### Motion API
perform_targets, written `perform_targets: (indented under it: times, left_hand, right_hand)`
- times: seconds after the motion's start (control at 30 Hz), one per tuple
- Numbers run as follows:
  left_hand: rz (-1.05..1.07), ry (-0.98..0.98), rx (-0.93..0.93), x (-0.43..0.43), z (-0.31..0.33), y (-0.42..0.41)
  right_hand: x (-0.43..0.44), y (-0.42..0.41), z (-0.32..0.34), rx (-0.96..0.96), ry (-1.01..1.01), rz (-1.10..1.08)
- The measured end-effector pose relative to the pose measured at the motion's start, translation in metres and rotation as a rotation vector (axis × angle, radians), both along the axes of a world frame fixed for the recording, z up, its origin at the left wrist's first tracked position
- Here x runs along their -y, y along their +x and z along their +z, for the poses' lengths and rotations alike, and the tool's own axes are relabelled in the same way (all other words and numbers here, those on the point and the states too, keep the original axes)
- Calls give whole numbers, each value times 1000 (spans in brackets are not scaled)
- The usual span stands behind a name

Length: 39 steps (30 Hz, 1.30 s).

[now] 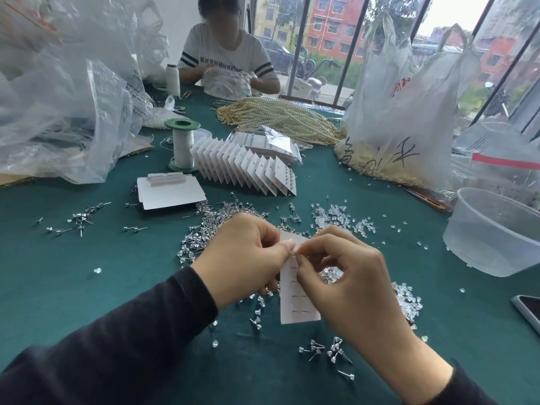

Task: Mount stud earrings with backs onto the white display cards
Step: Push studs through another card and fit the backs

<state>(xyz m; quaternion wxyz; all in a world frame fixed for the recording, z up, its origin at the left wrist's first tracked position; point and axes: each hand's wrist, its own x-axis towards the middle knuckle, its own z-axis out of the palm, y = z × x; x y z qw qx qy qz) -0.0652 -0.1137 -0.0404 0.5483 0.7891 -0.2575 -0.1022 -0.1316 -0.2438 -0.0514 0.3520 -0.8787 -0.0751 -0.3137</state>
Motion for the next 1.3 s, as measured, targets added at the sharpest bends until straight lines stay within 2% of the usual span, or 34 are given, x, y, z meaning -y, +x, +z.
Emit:
perform_targets:
  times: [0.1,0.23,0.3,0.37,0.43,0.53,0.63,0.87,1.3]
  left_hand:
    - [-42,5,-22,-1,3,0]
    - [-196,-67,-216,-13,18,9]
    - [-21,90,-12,-27,21,25]
    - [296,310,277,-47,21,45]
    - [481,455,333,-64,21,62]
    - [432,548,259,-68,16,71]
    - [395,618,318,-58,6,73]
    - [402,647,295,-47,-6,82]
    - [389,580,279,-48,-7,86]
  right_hand:
    - [1,0,0,-11,5,18]
    - [8,1,2,-6,132,36]
    - [10,2,4,29,223,36]
    - [12,2,6,42,337,42]
    - [15,2,7,14,464,55]
    - [17,2,9,-84,728,114]
    - [18,1,10,-174,923,122]
    - [18,0,13,-275,1044,158]
    - [18,-1,16,-439,1201,249]
